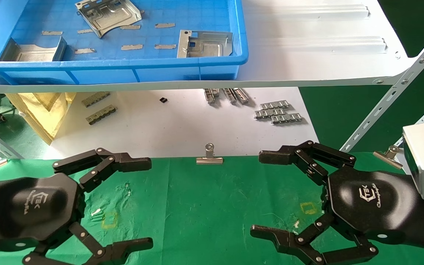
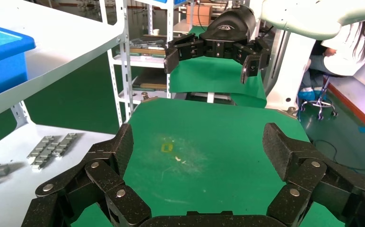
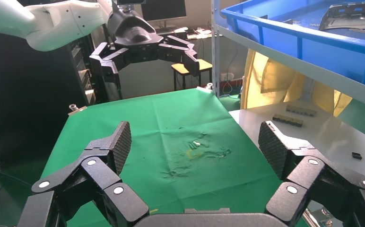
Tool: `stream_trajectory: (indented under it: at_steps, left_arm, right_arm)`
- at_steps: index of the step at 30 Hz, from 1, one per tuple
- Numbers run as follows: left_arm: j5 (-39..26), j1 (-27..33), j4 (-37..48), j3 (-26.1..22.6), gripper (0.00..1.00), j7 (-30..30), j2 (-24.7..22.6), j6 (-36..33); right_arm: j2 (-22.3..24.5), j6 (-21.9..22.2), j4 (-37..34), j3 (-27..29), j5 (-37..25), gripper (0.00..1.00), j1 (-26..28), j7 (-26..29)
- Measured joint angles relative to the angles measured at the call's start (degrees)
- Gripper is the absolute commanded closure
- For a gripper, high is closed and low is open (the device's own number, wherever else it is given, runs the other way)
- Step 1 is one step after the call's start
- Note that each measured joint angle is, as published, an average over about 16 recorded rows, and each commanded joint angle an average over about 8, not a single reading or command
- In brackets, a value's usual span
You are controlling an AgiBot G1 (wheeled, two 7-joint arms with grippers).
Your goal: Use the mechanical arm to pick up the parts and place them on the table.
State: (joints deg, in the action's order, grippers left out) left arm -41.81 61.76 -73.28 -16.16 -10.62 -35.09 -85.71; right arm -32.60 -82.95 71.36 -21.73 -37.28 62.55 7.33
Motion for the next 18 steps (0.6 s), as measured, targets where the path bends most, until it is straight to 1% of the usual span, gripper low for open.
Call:
stream_trajectory:
  at_steps: [18]
  left_arm:
    - [0.0,0.0,0.0,0.0,0.0,0.0,0.0,0.0]
  right_arm:
    - [0.0,0.0,0.0,0.0,0.0,0.0,0.0,0.0]
